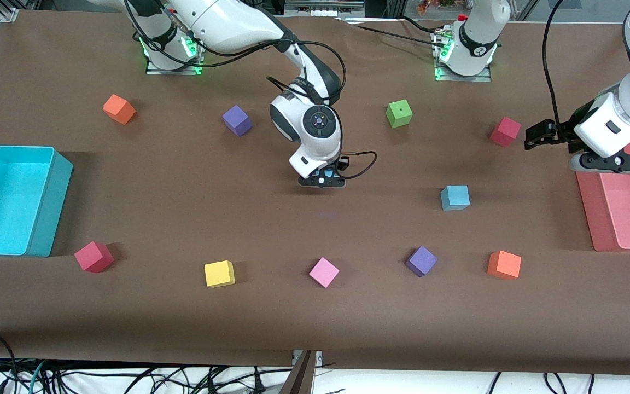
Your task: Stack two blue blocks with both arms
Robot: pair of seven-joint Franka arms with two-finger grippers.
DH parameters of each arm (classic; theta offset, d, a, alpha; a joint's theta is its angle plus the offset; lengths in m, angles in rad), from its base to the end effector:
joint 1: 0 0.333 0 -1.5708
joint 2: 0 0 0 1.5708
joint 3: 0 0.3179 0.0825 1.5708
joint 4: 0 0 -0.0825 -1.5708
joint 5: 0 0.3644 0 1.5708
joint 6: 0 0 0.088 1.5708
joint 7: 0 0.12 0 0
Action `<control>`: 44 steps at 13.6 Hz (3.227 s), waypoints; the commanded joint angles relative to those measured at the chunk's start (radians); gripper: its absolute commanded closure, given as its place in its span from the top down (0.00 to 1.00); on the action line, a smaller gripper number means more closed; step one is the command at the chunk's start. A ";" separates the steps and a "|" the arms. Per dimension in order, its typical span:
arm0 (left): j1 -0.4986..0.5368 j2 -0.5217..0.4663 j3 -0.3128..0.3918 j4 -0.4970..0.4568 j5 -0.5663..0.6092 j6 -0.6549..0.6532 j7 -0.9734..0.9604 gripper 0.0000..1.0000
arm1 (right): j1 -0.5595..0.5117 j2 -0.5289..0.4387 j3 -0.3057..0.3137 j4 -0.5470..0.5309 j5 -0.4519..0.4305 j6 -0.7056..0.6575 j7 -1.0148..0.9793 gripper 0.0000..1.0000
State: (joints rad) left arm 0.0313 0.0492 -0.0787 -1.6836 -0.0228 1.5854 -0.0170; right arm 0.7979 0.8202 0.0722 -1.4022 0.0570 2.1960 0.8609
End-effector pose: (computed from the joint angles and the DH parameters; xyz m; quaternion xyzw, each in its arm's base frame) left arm 0.5397 -0.0275 0.5376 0.9971 -0.0142 -0.0739 0.0109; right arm 0.4657 0.5407 0.2131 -0.9984 0.0235 0.0457 0.0226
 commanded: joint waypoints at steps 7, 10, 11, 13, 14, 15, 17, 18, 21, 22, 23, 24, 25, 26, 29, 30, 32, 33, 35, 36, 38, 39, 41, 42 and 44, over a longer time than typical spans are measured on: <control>0.010 0.006 -0.003 0.019 -0.011 -0.022 0.023 1.00 | 0.018 0.010 -0.017 0.034 -0.015 -0.004 0.012 0.98; 0.010 0.006 -0.003 0.019 -0.011 -0.027 0.023 1.00 | 0.032 -0.006 -0.015 0.034 -0.060 -0.001 0.015 0.99; 0.010 0.006 -0.003 0.019 -0.011 -0.028 0.023 1.00 | 0.033 -0.021 -0.015 0.034 -0.080 -0.001 0.009 0.99; 0.010 0.006 -0.003 0.018 -0.011 -0.033 0.023 1.00 | 0.033 -0.047 -0.014 0.028 -0.108 -0.002 -0.012 0.99; 0.010 0.006 -0.003 0.016 -0.011 -0.034 0.023 1.00 | 0.033 -0.052 -0.014 0.026 -0.109 -0.004 -0.041 0.99; 0.010 0.005 -0.003 0.013 -0.011 -0.035 0.023 1.00 | 0.035 -0.053 -0.014 0.026 -0.111 -0.004 -0.055 0.99; 0.025 0.005 -0.004 0.005 -0.017 -0.035 0.023 1.00 | 0.034 -0.052 -0.015 0.025 -0.140 -0.004 -0.138 0.99; 0.025 0.003 -0.004 -0.004 -0.028 -0.035 0.023 1.00 | 0.033 -0.053 -0.015 0.022 -0.138 -0.005 -0.192 0.99; 0.035 -0.002 -0.003 -0.034 -0.028 -0.024 0.023 1.00 | 0.032 -0.055 -0.015 0.012 -0.138 -0.006 -0.268 0.99; 0.060 -0.003 -0.006 -0.050 -0.029 -0.021 0.028 1.00 | 0.032 -0.070 -0.015 0.003 -0.140 -0.013 -0.328 0.99; 0.065 -0.011 -0.009 -0.071 -0.031 -0.013 0.029 1.00 | 0.030 -0.085 -0.015 -0.004 -0.138 -0.041 -0.424 0.99; 0.065 -0.029 -0.009 -0.103 -0.031 0.014 0.029 1.00 | 0.027 -0.102 -0.015 -0.007 -0.132 -0.080 -0.516 0.99; 0.065 -0.055 -0.010 -0.147 -0.031 0.031 0.029 1.00 | 0.024 -0.114 -0.015 -0.007 -0.131 -0.111 -0.595 0.99; 0.065 -0.080 -0.010 -0.190 -0.031 0.050 0.029 1.00 | 0.020 -0.131 -0.017 -0.009 -0.131 -0.136 -0.658 0.99; 0.065 -0.094 -0.012 -0.249 -0.031 0.091 0.029 1.00 | -0.011 -0.170 -0.015 -0.033 -0.120 -0.168 -0.851 0.99; 0.065 -0.094 -0.013 -0.273 -0.031 0.119 0.029 1.00 | -0.014 -0.179 -0.015 -0.049 -0.106 -0.150 -0.878 0.99; 0.064 -0.094 -0.019 -0.322 -0.029 0.177 0.029 1.00 | -0.016 -0.209 -0.015 -0.125 -0.105 -0.069 -0.927 0.99; 0.064 -0.094 -0.021 -0.362 -0.028 0.230 0.029 1.00 | -0.019 -0.231 -0.015 -0.192 -0.105 0.008 -0.947 0.99; 0.065 -0.094 -0.047 -0.422 -0.025 0.301 0.026 1.00 | -0.020 -0.268 -0.015 -0.323 -0.105 0.187 -0.954 0.99; 0.065 -0.094 -0.050 -0.427 -0.025 0.309 0.017 1.00 | -0.020 -0.282 -0.015 -0.368 -0.105 0.247 -0.964 0.99; 0.065 -0.081 -0.085 -0.429 -0.025 0.318 -0.009 1.00 | -0.022 -0.323 -0.015 -0.453 -0.105 0.332 -0.999 0.99; 0.065 -0.068 -0.108 -0.435 -0.025 0.344 -0.032 1.00 | -0.023 -0.343 -0.015 -0.501 -0.105 0.368 -1.016 0.99; 0.065 -0.045 -0.122 -0.467 -0.025 0.408 -0.049 1.00 | -0.029 -0.377 -0.015 -0.592 -0.105 0.479 -1.023 0.99; 0.065 -0.037 -0.122 -0.487 -0.025 0.442 -0.041 1.00 | -0.029 -0.381 -0.015 -0.630 -0.105 0.548 -1.025 0.99; 0.062 -0.022 -0.122 -0.514 -0.017 0.487 -0.040 1.00 | -0.037 -0.377 -0.015 -0.682 -0.105 0.686 -1.024 0.99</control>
State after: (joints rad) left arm 0.0839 0.0182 -0.1957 -2.1688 -0.0304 2.0277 -0.0601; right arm 0.7751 0.4812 0.0509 -1.9915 -0.0613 2.7705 -0.1353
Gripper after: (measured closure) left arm 0.000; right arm 0.009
